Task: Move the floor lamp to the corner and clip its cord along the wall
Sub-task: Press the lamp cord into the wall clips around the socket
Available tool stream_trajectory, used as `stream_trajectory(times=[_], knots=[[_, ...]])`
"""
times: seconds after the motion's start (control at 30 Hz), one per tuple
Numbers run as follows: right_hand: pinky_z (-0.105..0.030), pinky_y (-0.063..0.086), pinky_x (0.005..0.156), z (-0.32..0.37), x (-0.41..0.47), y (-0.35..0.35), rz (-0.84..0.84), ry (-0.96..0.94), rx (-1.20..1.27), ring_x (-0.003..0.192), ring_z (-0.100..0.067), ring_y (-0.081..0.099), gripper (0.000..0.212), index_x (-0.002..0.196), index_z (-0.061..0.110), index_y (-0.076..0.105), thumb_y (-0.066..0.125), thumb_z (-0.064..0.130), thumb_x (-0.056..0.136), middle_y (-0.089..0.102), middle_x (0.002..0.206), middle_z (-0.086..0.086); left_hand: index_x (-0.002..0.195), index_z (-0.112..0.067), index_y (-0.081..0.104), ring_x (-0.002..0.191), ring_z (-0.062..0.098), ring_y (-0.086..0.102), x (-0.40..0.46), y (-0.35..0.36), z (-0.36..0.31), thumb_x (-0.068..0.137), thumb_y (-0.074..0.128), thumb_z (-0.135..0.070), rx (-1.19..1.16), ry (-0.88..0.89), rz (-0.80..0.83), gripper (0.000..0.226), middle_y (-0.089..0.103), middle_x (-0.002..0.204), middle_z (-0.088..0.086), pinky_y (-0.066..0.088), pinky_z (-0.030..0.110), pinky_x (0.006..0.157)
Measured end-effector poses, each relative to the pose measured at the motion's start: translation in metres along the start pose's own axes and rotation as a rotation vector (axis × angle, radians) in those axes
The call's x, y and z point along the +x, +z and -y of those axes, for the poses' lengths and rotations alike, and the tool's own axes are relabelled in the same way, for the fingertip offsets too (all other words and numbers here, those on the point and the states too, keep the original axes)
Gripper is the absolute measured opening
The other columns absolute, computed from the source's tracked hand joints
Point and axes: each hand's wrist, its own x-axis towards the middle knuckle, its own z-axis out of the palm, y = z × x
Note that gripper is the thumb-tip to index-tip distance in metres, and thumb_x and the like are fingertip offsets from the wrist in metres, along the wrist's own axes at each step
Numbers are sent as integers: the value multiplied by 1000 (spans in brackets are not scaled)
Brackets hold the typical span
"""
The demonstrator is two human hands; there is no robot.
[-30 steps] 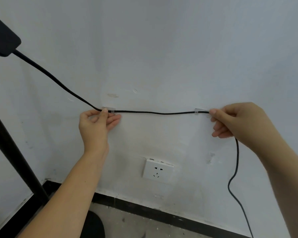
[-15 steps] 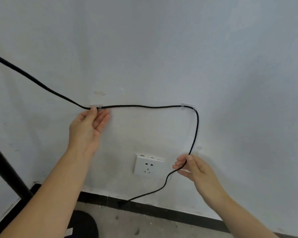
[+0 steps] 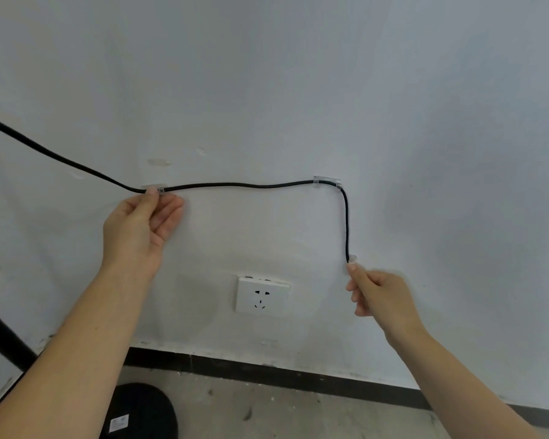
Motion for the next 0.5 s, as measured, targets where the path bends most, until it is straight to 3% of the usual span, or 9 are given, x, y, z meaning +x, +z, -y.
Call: stream_trajectory(times=[0.17,0.33,0.5], knots=[[-27,52,69,-14,0,-5,-23,-122,-83,54,-5,58,27,73,20,65,49,28,93,60,58,5,84,-12,60,67,8,72,-1,0,-1,93,57,-16,-7,-8,9,10,75,62,-3,57,19,63],[-2,42,68,-29,-6,10,-2,-202,-187,75,5,63,27,82,23,64,42,19,97,71,78,6,84,-13,61,68,7,72,-1,-1,-1,92,57,-15,-7,-7,30,10,75,64,-3,57,19,64],[-27,51,78,-32,-4,25,-3,-167,-167,80,-16,68,32,76,14,68,44,22,96,73,78,-1,80,-16,67,68,7,72,1,-5,-1,91,58,-17,19,-42,61,15,75,65,-3,57,18,62]])
